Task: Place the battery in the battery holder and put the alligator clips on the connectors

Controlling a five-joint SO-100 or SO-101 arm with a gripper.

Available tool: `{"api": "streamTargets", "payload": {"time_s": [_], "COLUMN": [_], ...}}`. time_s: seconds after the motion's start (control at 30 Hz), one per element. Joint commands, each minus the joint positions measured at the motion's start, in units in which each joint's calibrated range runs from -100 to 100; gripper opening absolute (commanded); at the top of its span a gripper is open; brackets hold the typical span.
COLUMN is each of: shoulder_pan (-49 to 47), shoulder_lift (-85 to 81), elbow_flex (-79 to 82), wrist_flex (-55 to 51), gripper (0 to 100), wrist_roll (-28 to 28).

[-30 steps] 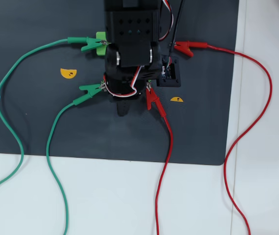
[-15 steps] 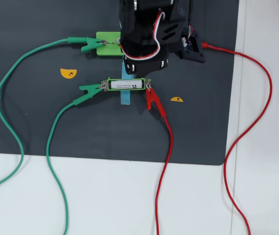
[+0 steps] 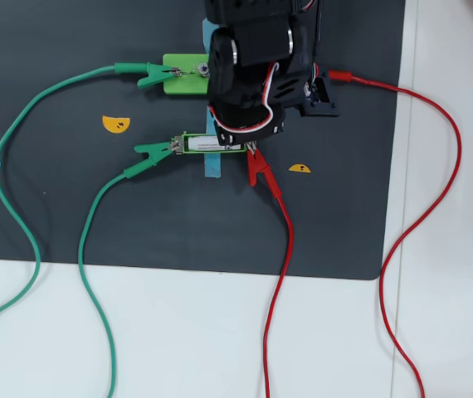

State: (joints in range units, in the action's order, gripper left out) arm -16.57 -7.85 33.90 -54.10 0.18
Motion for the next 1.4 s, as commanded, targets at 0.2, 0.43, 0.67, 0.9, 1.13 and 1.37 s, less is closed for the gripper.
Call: {"api": "streamTargets", "payload": {"time_s": [0.2, 0.43, 0.67, 0.9, 1.13, 1.37], "shoulder_pan": [3.0, 3.1, 3.1, 6.2, -2.1, -20.5], "shoulder_lift": [5.0, 6.2, 5.3, -9.5, -37.6, -38.2], "elbow_flex": [-1.0, -1.1, 0.0, 3.2, 13.8, 16.0], "wrist_flex": [6.2, 6.4, 5.8, 5.4, 3.9, -3.5], "gripper": [1, 1, 1, 2, 4, 18], "wrist_roll": [0.8, 0.9, 0.9, 0.4, -9.8, -18.8]}}
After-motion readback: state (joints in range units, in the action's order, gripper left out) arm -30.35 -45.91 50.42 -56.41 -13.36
